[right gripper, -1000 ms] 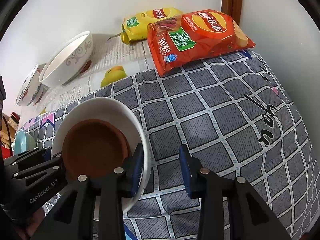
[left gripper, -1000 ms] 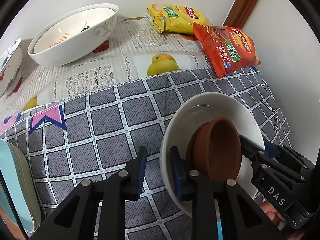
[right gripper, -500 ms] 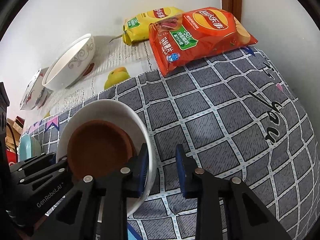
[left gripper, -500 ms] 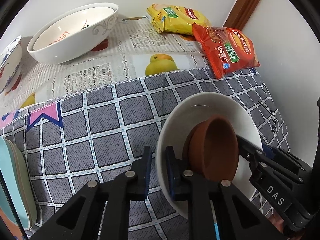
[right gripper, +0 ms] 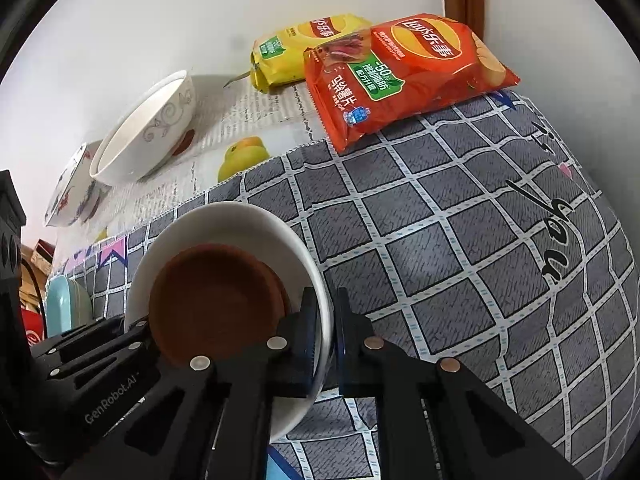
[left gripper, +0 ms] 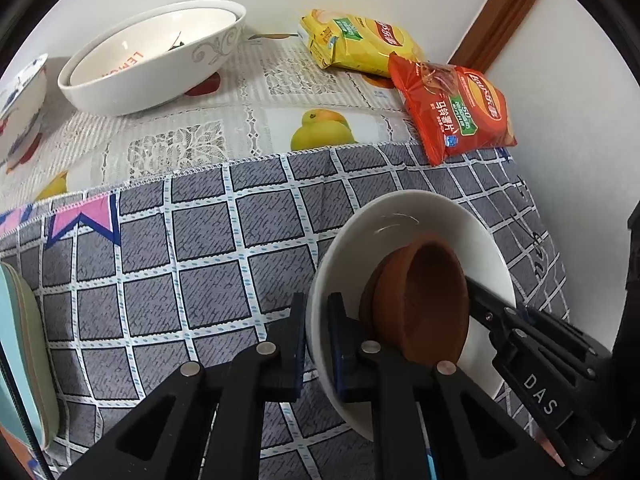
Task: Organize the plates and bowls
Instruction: 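Lift the white bowl holding the brown bowls with both grippers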
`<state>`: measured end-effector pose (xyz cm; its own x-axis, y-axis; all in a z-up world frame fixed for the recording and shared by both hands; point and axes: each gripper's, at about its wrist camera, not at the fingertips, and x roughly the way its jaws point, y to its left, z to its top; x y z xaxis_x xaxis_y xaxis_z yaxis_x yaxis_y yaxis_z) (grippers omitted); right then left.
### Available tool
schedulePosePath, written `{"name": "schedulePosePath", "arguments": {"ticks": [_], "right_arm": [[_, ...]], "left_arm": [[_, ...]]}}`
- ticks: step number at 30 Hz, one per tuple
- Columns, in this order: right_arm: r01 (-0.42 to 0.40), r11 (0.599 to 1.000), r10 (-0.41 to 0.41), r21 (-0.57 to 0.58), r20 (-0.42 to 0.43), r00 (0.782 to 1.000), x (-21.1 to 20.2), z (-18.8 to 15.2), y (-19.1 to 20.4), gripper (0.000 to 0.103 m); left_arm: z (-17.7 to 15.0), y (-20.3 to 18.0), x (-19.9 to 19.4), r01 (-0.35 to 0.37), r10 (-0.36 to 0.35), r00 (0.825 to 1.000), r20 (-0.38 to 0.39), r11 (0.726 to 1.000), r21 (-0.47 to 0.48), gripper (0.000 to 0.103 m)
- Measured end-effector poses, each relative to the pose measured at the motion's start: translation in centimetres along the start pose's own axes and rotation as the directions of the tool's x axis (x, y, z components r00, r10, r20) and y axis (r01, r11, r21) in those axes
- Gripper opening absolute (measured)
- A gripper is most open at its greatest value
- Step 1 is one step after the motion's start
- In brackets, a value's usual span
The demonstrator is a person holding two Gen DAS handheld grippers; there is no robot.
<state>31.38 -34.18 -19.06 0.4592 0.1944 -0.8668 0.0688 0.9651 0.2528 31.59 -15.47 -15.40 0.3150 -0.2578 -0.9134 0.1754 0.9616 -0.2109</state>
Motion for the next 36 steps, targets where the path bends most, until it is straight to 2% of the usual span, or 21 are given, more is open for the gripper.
{"name": "schedulePosePath", "arguments": {"ticks": [11,17,28,36], "right_arm": [[-0.015,0.998,0.015,0.053,-0.003,1.0,-1.2,-1.0,-0.1,0.008],[-0.003,0.999,0.005,0.032,-0.048,0.999,-0.8,-1.9,0.2,0.008],[0.02,0.998,-0.023,-0.065,-0.04,0.999,-0.6,-1.8,1.1,0.009],[0.01,1.0,-0.01,-0.025,-0.007,1.0,-0.8,-2.0,0.6,0.008]], "left_arm": [[-1.0,0.2,-1.2,-0.005,0.005,1.0,0.004,1.0,0.009,0.01],[-1.6,0.5,-0.8,-0.007,0.007,1.0,-0.029,1.0,0.008,0.011],[-1.5,0.3,-0.5,-0.015,0.016,0.999,-0.04,0.999,0.041,0.011],[-1.7,0.5,-0.8,-0.008,0.008,1.0,-0.017,1.0,0.025,0.01]]}}
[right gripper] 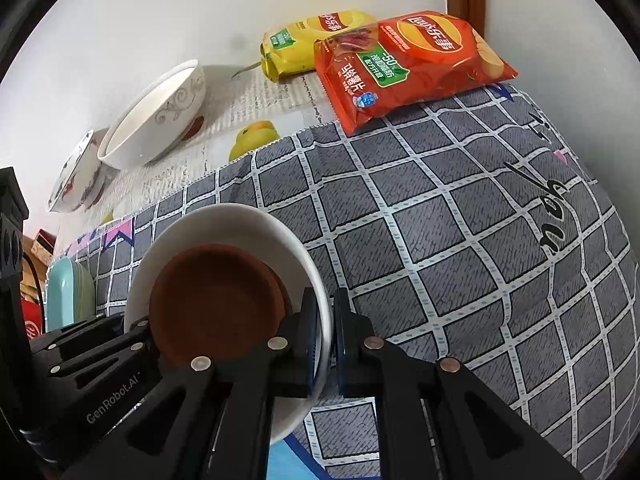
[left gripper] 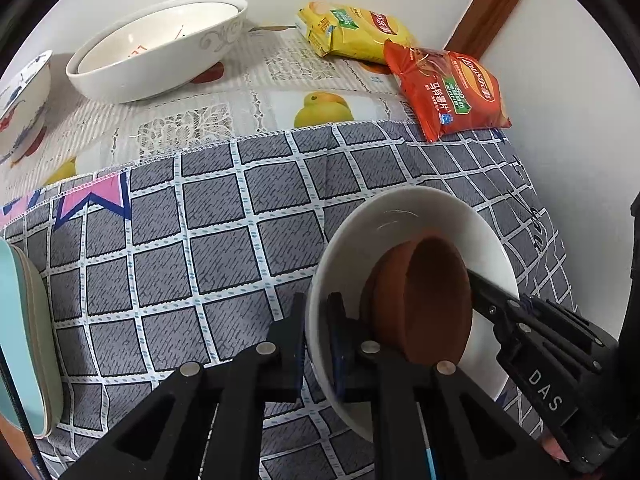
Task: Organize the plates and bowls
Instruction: 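Lift the white bowl holding the brown bowls with both grippers, then carry the white bowl over the teal plate stack with both grippers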
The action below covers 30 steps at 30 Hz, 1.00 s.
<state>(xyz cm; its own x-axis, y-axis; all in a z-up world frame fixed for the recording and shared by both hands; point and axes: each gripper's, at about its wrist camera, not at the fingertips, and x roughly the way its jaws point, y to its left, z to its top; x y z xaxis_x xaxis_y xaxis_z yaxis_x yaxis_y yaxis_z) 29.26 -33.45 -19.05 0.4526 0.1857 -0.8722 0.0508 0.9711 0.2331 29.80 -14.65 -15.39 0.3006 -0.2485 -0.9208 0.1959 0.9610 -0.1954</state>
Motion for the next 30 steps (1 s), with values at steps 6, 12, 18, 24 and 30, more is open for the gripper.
{"name": "schedulePosePath", "arguments": {"ticks": [6,12,18,24,30], "right_arm": [[-0.004,1.0,0.004,-0.005,0.005,1.0,-0.8,-0.2,0.4,0.008],[-0.018,1.0,0.018,0.006,0.021,1.0,-2.2,-0.6,0.7,0.008],[-0.027,1.0,0.028,-0.006,0.037,0.999,-3.6,-0.5,2.0,0.008],[-0.043,0.999,0.044,-0.031,0.057,0.997,-4.9,-0.6,4.2,0.008],[-0.068,0.997,0.071,-0.043,0.058,0.996,-5.4,-0.5,6.7,0.008]], "left_arm": [[-0.4,0.3,-1.0,0.01,-0.01,1.0,0.008,1.0,-0.014,0.01],[-0.6,0.3,-2.6,0.004,-0.004,1.0,0.025,1.0,-0.012,0.01],[-0.8,1.1,-4.4,0.003,-0.002,0.999,0.045,0.999,-0.032,0.01],[-0.9,2.5,-6.6,-0.01,0.013,0.997,0.078,0.999,-0.046,0.01],[-1.1,4.6,-8.4,-0.028,0.035,0.994,0.1,0.997,-0.072,0.01]]}}
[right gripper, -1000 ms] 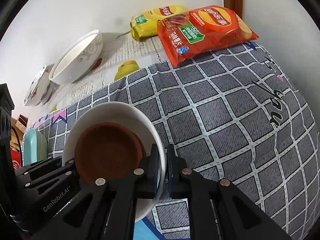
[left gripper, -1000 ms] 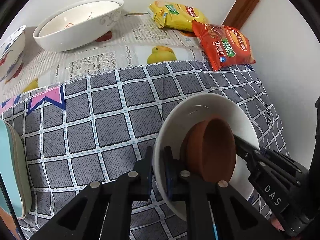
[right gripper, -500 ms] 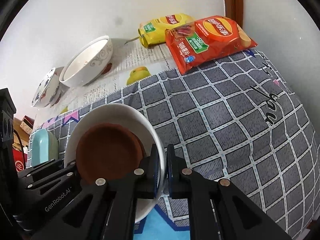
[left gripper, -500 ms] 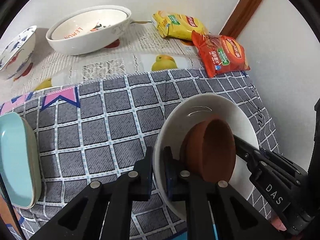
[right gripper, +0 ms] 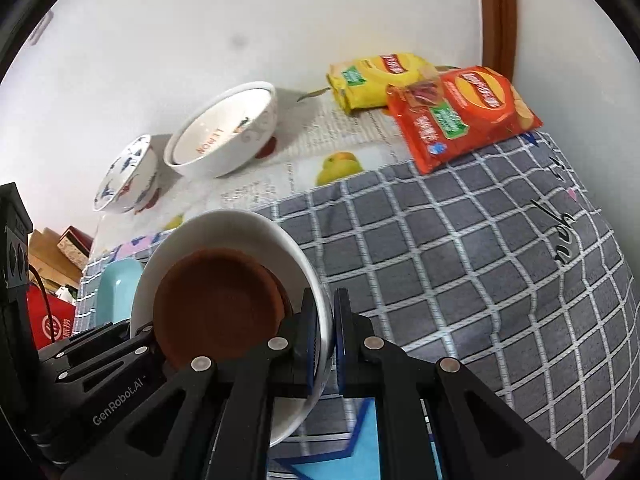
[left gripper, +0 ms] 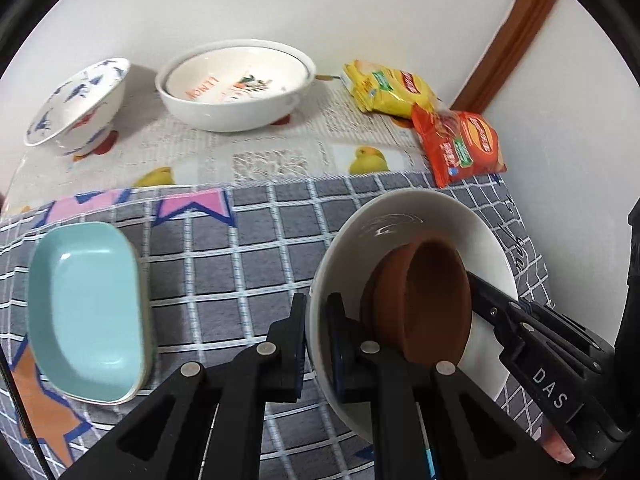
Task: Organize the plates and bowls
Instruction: 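Carry the white bowl over the teal plate stack with both grippers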
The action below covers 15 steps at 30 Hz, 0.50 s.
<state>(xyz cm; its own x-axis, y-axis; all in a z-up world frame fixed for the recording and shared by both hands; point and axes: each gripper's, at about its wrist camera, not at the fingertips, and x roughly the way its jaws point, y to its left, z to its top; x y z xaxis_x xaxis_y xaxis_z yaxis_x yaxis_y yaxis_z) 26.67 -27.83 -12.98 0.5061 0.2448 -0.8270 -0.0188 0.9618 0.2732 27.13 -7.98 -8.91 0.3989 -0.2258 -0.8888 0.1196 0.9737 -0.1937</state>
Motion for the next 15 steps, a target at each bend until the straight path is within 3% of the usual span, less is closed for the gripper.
{"name": "schedulePosePath", "arguments": {"ticks": [15], "right_arm": [[-0.051,0.997,0.051,-0.054,0.001,0.999,0.4,-0.2,6.5,0.008]], "left_arm": [[-0.5,6.0,-2.7,-0.032,0.035,0.999,0.038,0.998,-0.059,0.01]]}}
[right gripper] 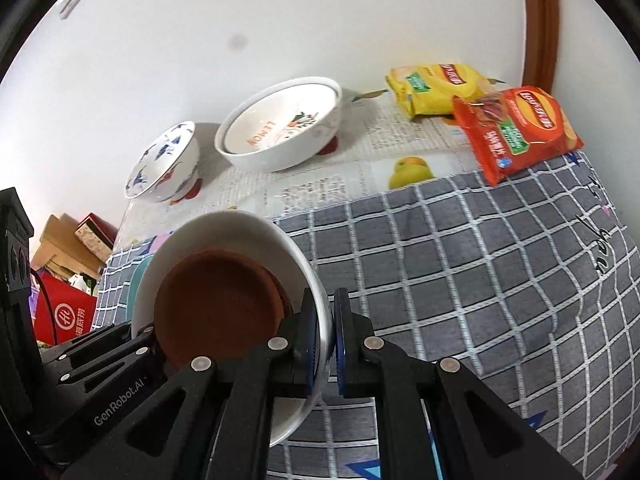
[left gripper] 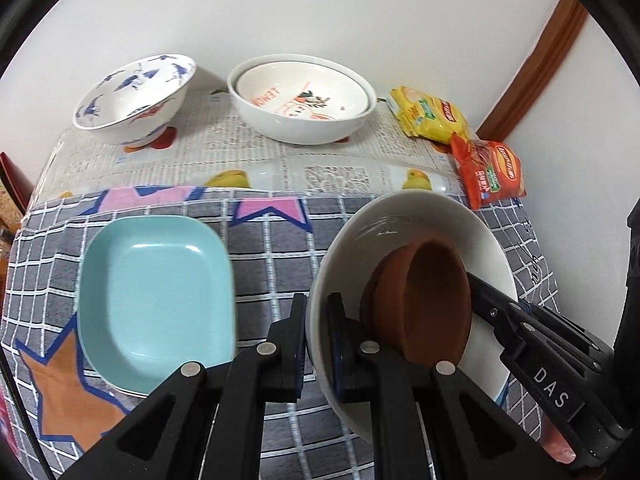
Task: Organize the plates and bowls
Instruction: 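Carry the white bowl over the teal plate stack with both grippers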
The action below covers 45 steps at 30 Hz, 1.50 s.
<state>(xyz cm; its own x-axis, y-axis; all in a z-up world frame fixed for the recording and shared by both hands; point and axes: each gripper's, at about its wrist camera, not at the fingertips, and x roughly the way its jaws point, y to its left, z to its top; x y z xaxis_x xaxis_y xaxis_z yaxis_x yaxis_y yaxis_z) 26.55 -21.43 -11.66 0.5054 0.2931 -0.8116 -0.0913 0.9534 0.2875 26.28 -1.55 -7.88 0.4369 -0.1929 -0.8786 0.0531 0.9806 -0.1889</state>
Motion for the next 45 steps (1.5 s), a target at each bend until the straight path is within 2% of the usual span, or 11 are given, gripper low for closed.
{"name": "schedulePosePath", "arguments": {"ticks": [28,45], "right_arm": [[-0.064,0.993,0.059,-0.095,-0.053,0.997,4.5,0.3,9.6,0.008],[-0.096,0.986,0.075,-0.139,-0.149,0.986,10.2,-0.9,14.0,0.008]], "left_arm": [[-0.1,10.2,-1.1,-0.044,0.046,0.999,0.013,0.989,-0.142,0.01],[-1.1,16.0,1.5,-0.103,0.097,0.994,-0.039,0.973,-0.205,0.01]]}}
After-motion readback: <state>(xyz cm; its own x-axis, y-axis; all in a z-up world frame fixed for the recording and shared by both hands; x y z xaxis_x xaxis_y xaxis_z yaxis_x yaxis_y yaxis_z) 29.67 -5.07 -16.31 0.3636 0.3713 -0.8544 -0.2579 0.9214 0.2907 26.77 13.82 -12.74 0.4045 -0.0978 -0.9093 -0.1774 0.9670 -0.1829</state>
